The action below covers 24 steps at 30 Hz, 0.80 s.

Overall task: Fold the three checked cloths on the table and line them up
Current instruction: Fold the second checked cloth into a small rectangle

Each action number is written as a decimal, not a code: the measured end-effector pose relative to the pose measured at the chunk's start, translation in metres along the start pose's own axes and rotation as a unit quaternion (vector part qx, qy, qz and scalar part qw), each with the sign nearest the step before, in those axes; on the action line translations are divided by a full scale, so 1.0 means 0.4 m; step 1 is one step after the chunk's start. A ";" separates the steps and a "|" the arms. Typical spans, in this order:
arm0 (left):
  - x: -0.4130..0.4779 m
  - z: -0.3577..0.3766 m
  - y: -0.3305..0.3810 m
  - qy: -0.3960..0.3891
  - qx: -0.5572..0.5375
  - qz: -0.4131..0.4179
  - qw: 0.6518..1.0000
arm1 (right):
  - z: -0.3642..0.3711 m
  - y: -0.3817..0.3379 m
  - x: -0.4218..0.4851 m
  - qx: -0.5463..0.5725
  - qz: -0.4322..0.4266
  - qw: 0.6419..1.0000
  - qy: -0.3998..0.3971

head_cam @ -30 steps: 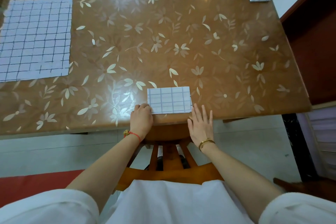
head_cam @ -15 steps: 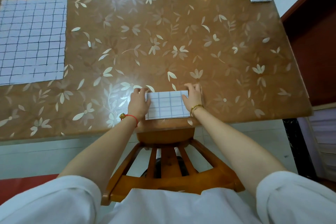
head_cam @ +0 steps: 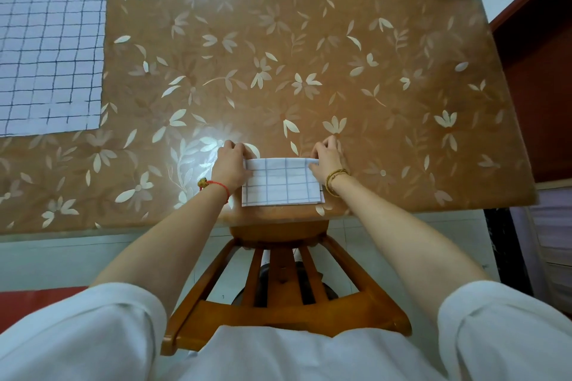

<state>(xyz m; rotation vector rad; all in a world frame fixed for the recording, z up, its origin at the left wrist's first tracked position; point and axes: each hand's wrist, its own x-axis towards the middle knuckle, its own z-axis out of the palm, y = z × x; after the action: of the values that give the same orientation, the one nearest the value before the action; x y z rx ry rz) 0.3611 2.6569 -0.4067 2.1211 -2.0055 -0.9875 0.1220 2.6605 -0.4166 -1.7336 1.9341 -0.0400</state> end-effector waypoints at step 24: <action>-0.328 -0.051 0.105 0.036 -0.504 -0.165 0.847 | -0.078 0.025 -0.291 0.524 0.076 0.843 -0.092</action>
<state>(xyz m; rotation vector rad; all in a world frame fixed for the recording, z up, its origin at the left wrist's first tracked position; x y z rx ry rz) 0.3408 2.7629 -0.3187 1.7831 -0.7145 -1.5052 0.1037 2.7605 -0.3509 -0.7974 1.4219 -0.7072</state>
